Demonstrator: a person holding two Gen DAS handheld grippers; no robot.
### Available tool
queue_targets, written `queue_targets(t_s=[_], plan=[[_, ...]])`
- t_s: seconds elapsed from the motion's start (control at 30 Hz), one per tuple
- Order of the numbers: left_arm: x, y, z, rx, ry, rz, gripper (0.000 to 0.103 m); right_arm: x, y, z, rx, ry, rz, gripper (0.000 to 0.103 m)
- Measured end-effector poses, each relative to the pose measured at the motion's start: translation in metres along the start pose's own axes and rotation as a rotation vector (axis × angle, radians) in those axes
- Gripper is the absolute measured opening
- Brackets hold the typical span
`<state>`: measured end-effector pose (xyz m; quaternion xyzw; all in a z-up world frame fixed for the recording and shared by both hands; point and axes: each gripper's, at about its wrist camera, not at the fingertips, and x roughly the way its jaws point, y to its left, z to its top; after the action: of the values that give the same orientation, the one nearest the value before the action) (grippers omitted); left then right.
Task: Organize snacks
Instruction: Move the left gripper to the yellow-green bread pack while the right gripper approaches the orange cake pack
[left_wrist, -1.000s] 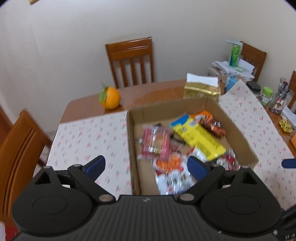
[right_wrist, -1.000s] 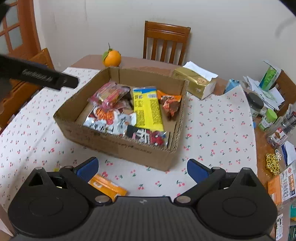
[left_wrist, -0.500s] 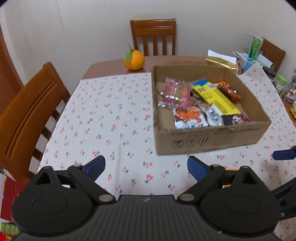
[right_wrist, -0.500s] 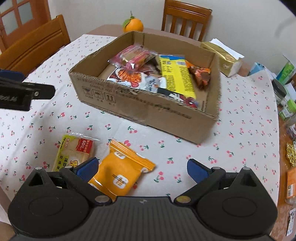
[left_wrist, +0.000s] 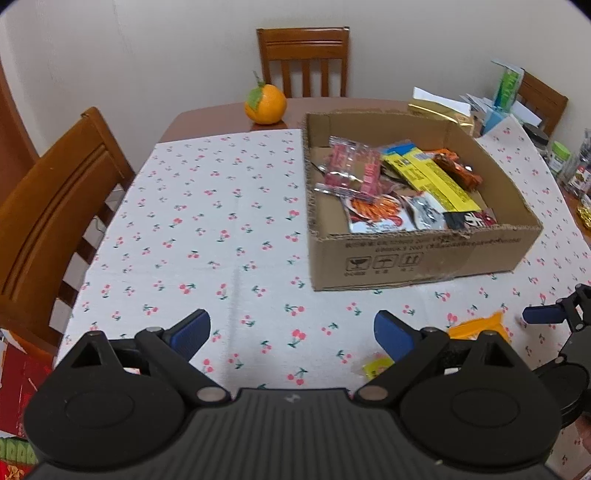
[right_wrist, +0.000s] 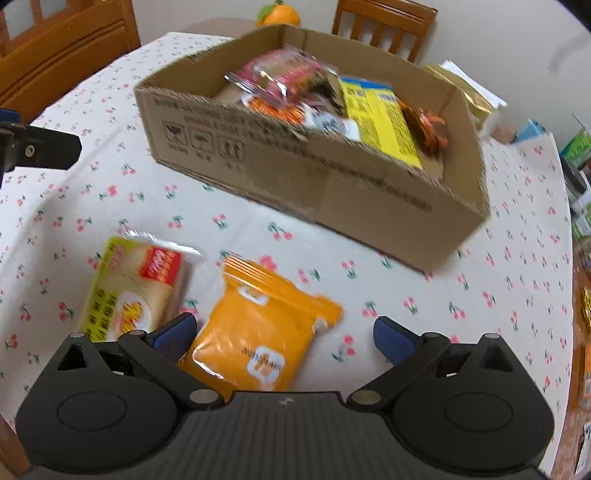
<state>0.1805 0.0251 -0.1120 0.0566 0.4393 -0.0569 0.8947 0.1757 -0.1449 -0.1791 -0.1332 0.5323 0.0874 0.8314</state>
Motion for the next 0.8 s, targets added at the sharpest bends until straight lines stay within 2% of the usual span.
queue_targets(t_s=[0.17,0.33,0.63,0.8], plan=[[0.005,-0.015,-0.001,0.021,0.015,-0.047,0.095,0.003,-0.016,-0.013,0.025,0.027,-0.019,0.103],[0.010,-0.031,-0.007,0.028,0.036,-0.086,0.095,0.007,-0.036,-0.020,0.080,0.037,0.073,0.103],[0.018,-0.053,-0.026,0.002,0.061,-0.135,0.100,0.008,-0.043,-0.022,-0.007,0.002,0.113,0.103],[0.028,-0.058,-0.037,-0.039,0.099,-0.117,0.100,0.008,-0.045,-0.024,-0.044,-0.019,0.132,0.103]])
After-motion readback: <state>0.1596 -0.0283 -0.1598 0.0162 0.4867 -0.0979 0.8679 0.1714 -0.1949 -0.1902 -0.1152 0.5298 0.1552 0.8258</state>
